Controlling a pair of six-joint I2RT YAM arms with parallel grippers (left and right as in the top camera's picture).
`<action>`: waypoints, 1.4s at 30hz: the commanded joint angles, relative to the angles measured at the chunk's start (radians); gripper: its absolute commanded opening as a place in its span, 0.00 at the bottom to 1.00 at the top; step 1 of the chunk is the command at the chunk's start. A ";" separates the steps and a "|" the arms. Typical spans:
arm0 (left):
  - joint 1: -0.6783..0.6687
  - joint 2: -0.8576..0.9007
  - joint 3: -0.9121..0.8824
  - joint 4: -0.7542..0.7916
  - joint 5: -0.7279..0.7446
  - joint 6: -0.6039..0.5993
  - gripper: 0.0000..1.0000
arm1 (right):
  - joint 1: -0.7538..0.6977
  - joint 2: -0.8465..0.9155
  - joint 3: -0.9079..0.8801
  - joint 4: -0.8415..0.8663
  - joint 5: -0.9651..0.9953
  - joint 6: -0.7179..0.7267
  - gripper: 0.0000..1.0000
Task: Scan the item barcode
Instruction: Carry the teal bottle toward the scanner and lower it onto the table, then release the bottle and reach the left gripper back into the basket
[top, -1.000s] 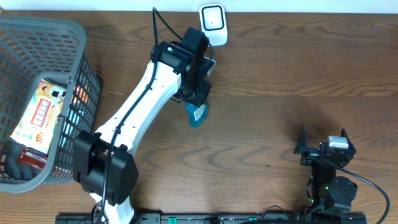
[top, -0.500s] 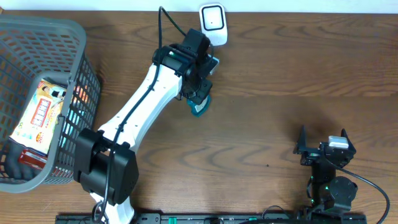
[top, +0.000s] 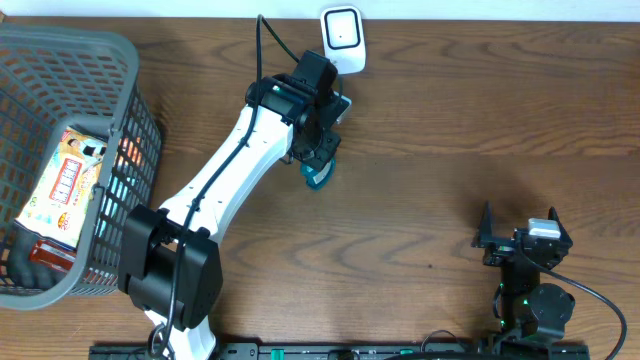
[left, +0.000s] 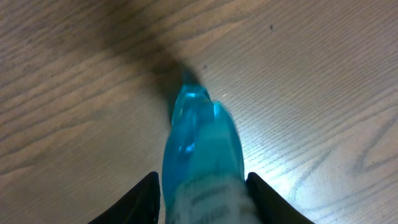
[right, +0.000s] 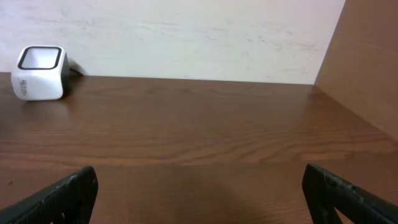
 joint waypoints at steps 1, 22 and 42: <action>0.001 -0.011 0.004 -0.002 -0.002 0.017 0.43 | -0.003 -0.005 -0.001 -0.003 -0.005 0.012 0.99; 0.002 -0.191 0.201 -0.202 -0.181 -0.134 0.96 | -0.003 -0.005 -0.001 -0.003 -0.005 0.012 0.99; 0.838 -0.478 0.195 -0.361 -0.608 -1.242 0.97 | -0.003 -0.005 -0.001 -0.003 -0.005 0.012 0.99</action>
